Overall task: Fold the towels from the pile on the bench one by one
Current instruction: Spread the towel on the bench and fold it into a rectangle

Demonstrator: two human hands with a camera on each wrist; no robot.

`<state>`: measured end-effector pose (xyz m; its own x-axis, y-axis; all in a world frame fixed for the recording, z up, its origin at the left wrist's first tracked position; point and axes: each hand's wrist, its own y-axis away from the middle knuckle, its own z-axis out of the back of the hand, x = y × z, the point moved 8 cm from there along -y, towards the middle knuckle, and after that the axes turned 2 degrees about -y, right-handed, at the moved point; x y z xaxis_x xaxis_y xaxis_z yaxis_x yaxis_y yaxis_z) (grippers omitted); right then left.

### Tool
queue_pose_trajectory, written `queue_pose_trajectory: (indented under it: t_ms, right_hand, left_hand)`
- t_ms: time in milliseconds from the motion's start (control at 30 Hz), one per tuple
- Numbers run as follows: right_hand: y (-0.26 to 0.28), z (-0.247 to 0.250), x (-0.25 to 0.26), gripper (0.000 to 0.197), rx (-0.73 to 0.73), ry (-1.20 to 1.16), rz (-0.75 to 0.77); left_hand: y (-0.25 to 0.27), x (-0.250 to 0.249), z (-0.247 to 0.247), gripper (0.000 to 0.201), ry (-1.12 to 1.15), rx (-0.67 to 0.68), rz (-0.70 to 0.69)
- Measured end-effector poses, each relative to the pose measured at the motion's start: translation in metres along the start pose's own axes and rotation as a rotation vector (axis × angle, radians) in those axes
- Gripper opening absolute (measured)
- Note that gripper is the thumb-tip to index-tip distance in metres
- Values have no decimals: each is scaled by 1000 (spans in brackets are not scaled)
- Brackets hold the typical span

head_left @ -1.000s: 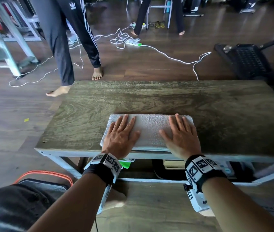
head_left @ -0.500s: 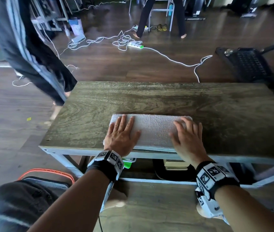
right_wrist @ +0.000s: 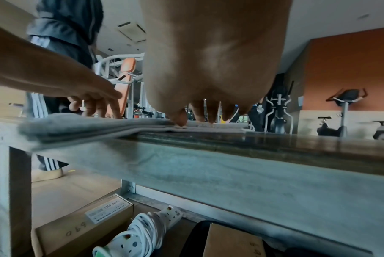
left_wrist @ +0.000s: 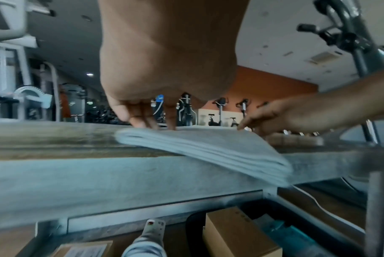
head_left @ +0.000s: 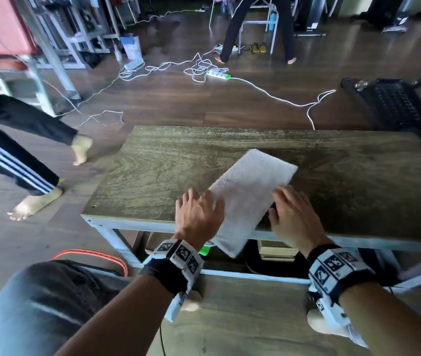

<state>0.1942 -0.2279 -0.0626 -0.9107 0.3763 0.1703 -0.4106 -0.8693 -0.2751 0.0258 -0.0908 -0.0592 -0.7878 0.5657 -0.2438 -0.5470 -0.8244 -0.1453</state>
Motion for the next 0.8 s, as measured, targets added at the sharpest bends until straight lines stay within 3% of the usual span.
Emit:
queue_pose_trajectory:
  t_ms: [100,267,367,500,600,700,800]
  right_hand:
    - [9,-4,-1,56,94,-42,40]
    - [25,-15,10,80,230,-124,103]
    - [32,-23,21,96,256,-23,152]
    - [36,-23,40,96,167,10,198]
    - [36,-21,45,92,143,-20,203]
    - [36,-17,45,86,131,-41,195]
    - [38,-13,41,72,105,-85,196]
  left_hand:
    - [8,16,-1,26,99,19,-56]
    - [24,28,-15,78,25,149,-245]
    - [27,28,-19,89,-84,198,-324]
    - [21,24,-13,79,-8,191,-318]
    - [18,26,-8,59,85,221,-297]
    - [16,17,7,33,249,128,-372]
    - [12,13,21,32,396,31,-379]
